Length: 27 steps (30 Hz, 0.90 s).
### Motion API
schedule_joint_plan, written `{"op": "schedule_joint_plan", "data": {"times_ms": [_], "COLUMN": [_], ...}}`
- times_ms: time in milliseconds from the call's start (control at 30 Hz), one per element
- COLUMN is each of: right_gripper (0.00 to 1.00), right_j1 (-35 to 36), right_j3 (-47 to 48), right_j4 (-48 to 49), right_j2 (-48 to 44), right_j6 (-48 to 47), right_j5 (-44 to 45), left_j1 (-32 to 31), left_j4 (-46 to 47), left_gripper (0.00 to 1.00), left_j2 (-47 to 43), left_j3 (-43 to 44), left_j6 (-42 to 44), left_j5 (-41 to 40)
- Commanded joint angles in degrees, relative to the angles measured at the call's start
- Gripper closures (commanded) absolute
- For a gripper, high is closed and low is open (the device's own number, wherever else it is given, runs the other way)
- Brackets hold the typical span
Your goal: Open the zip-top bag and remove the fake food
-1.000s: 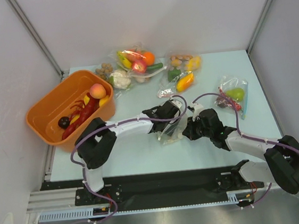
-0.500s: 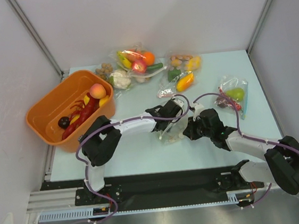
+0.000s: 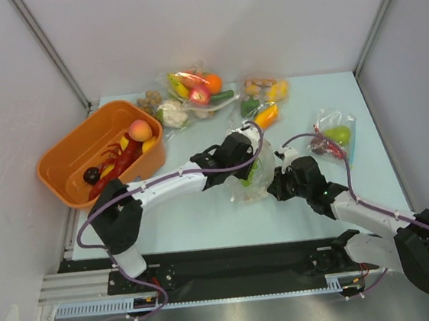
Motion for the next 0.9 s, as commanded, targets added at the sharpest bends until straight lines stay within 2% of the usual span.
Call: {"op": "schedule_joint_plan", "data": {"times_ms": [0,433,633,867], "right_gripper": [1.00,1.00,1.00,1.00], "right_j1": [-0.4,-0.6,-0.9,-1.8], "right_j3": [2.2,0.6,0.3,0.9], "right_j4": [-2.9,0.9,1.5,1.3], "right_j2": [-2.6,0.4,0.9,0.3], "right_j6": [-1.3,-0.6,-0.7,-0.1], "right_j5": [2.3,0.6,0.6,0.7], "left_j1": [-0.1,1.5,3.5,4.2], "left_j4": [3.8,3.8,2.4,-3.1], "left_gripper": [0.65,0.64,0.64,0.64], "left_j2": [-5.1,-14.2,-17.8,-18.9], "left_j3": [2.1,1.3,0.8,2.5], "left_j6": [-0.1,-3.0,-3.9,-0.9], "left_j5": [3.9,7.6,13.1,15.5]}}
